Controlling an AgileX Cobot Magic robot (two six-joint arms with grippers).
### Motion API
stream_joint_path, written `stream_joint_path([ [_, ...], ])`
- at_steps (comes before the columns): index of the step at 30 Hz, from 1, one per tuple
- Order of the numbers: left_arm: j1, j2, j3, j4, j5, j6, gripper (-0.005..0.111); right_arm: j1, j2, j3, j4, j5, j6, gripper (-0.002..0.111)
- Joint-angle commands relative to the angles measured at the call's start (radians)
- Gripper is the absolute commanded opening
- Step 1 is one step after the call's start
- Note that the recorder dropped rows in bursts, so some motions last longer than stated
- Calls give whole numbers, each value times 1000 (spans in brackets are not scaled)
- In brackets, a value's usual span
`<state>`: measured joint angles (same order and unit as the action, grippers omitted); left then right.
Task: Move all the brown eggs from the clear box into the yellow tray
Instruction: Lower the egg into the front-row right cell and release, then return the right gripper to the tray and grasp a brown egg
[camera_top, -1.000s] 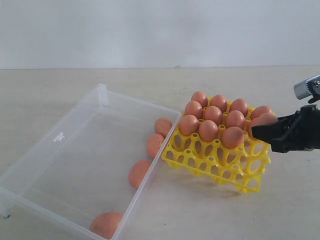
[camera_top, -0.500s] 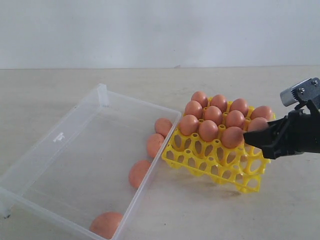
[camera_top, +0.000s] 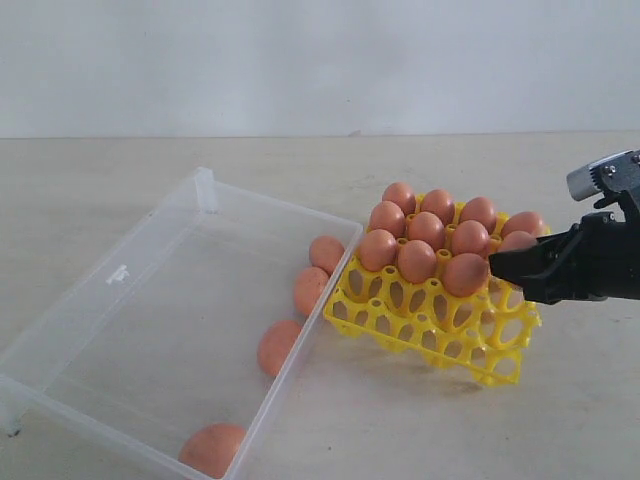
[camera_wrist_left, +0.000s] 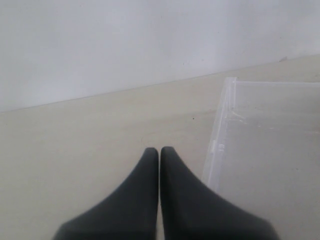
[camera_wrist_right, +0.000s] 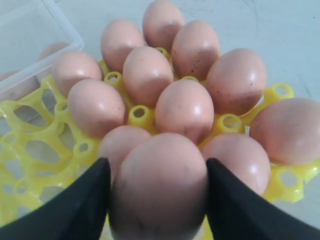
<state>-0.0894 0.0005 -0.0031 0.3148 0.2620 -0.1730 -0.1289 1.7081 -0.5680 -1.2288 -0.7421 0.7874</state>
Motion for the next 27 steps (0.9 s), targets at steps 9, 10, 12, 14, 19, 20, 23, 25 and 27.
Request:
stream_joint_path([
  [9, -2, -1, 3, -4, -7, -7, 1, 0, -1, -5, 25, -17, -1, 57],
  [10, -2, -1, 3, -4, -7, -7, 1, 0, -1, -5, 33, -17, -1, 57],
  [12, -2, -1, 3, -4, -7, -7, 1, 0, -1, -5, 36, -29, 26, 57],
  [14, -2, -1, 3, -4, -7, -7, 1, 0, -7, -5, 34, -83, 88, 57],
  [19, -2, -1, 3, -4, -7, -7, 1, 17, -88, -5, -114, -297, 294, 28],
  [20, -2, -1, 3, -4, -7, -7, 1, 38, -117, -5, -154, -311, 348, 15],
  [23, -2, -1, 3, -4, -7, -7, 1, 176, -213, -30, -256, -271, 436, 0],
  [25, -2, -1, 3, -4, -5, -7, 1, 311, -267, -68, -300, -175, 438, 0],
  [27, -2, -1, 3, -4, -5, -7, 1, 475, -308, -128, -352, 39, 433, 0],
])
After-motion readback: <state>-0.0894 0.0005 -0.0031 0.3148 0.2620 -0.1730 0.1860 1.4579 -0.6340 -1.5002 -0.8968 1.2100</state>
